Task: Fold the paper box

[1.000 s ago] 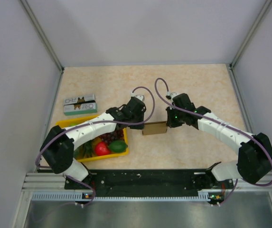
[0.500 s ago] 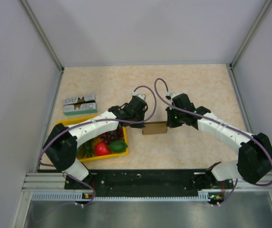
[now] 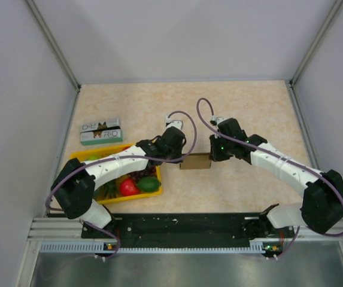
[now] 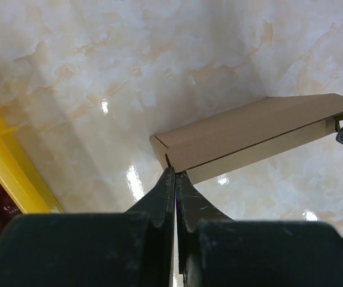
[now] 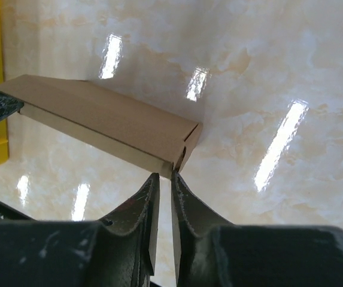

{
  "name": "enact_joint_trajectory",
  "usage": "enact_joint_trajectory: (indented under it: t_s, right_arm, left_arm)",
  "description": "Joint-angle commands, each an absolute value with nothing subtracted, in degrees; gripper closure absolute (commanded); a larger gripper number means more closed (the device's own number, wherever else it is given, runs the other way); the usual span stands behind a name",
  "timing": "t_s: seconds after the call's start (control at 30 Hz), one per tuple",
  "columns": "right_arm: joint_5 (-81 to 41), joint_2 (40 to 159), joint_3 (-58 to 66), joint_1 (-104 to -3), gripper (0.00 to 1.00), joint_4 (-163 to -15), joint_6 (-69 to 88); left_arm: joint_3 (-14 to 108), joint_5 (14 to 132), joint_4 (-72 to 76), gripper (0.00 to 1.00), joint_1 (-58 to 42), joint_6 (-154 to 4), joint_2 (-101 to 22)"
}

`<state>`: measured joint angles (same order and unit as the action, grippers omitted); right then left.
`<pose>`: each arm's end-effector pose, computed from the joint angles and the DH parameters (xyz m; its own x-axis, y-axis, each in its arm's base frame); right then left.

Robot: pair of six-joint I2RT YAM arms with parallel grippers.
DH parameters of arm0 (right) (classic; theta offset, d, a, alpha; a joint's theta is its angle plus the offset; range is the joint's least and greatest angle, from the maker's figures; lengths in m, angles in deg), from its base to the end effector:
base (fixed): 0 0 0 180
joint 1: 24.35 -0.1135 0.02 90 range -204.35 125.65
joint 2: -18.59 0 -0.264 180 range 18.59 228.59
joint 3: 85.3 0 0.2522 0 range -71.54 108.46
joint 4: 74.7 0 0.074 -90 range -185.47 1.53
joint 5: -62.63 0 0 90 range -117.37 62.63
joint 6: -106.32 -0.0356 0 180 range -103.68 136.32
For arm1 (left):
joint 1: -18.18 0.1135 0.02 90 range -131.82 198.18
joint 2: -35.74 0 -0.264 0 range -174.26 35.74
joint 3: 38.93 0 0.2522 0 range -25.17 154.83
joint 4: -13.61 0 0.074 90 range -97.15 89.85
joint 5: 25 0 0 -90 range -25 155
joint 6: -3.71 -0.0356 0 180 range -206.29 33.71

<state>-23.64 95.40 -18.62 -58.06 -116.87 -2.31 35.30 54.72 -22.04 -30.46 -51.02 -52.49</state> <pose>0.2275 0.1546 0.2395 -0.8112 -0.1580 -0.5630 -0.3459 0.9060 0.2441 0.2209 -0.2413 0.2333 -0.7935 0.0415 -0.6071 0.2498 0.9319 -0.2628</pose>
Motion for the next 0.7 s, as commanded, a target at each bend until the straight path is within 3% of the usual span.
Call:
enact_joint_trajectory:
  t_s: [0.0, 0.27, 0.4, 0.67]
  right_arm:
    - [-21.9, 91.1, -16.0, -58.8, 0.84, -117.5, -4.8]
    - [-20.2, 88.9, -12.7, -57.5, 0.67, -120.7, -3.9]
    - [-20.6, 90.7, -12.0, -57.5, 0.68, -121.7, 0.7]
    - [-21.9, 95.5, -12.4, -57.5, 0.79, -122.2, 5.0]
  left_arm:
    - [31.7, 52.4, -21.8, 1.0, -31.6, -50.3, -53.1]
    - [30.6, 50.9, -20.8, 1.0, -32.3, -50.2, -52.7]
    - [30.7, 50.6, -20.9, 1.0, -32.5, -50.3, -52.6]
    - [31.1, 50.2, -21.2, 1.0, -32.8, -50.9, -52.6]
